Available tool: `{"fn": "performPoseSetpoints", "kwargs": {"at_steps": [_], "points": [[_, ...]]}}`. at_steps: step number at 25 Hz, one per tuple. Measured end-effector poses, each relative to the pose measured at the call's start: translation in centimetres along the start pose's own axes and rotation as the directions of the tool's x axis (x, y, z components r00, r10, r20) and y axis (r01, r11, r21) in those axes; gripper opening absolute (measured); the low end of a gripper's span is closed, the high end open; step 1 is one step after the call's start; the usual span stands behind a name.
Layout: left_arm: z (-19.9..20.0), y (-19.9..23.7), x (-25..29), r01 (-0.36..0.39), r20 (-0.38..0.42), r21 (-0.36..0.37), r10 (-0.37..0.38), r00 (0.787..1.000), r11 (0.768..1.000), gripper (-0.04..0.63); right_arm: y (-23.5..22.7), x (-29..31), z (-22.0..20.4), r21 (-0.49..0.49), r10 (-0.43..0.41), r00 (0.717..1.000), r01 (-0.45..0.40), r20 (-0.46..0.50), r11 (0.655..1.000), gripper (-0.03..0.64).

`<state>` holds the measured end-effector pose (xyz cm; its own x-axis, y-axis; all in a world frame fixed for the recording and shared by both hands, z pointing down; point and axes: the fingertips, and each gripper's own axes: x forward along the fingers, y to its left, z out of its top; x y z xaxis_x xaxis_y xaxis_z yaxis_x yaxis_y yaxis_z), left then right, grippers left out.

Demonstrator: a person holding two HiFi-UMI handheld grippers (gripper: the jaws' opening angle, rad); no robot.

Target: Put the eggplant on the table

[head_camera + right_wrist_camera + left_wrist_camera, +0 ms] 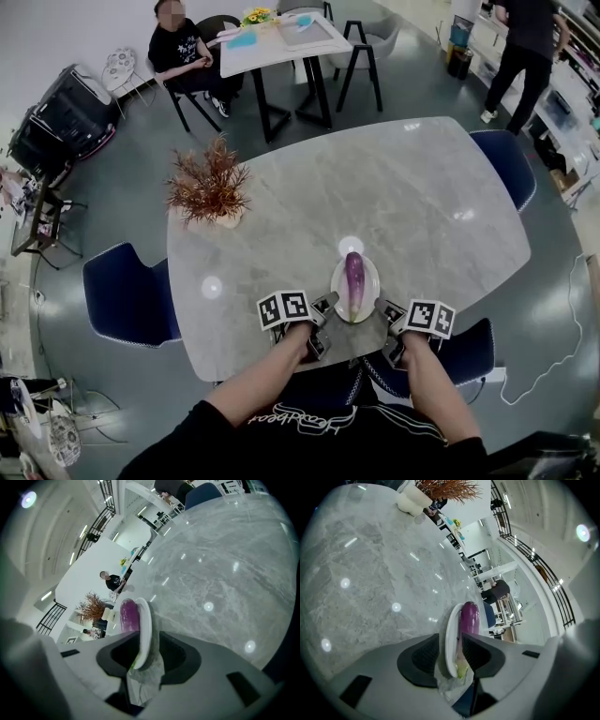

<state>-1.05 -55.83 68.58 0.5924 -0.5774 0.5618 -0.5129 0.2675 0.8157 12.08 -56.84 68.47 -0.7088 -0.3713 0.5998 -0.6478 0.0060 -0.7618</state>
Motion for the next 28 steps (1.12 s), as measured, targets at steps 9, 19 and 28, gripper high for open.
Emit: {"fn": "performPoseSetpoints", "kwargs": {"at_steps": [9, 19, 28], "points": [[-1.4, -0.4, -3.3, 0.053, -0.034, 0.033, -0.052, 0.998, 0.998, 0.132, 1.2, -2.9, -1.6, -0.019, -0.011, 0.997, 0.013, 0.071, 1.000, 0.112], [-4.4, -4.5, -7.3, 0.222, -0.096, 0.063, -0.216, 0.972, 0.973, 0.046, 6.6, -6.2, -4.5, -0.118, 0.126, 0.985, -0.111, 0.120, 0.987, 0.110], [-6.9, -9.1, -15.3, 0.381, -0.123, 0.283, -0.360, 0.925, 0.880, 0.008, 13.9, -10.2, -9.0, -0.340, 0.284, 0.943, -0.214, 0.172, 0.916, 0.026]]}}
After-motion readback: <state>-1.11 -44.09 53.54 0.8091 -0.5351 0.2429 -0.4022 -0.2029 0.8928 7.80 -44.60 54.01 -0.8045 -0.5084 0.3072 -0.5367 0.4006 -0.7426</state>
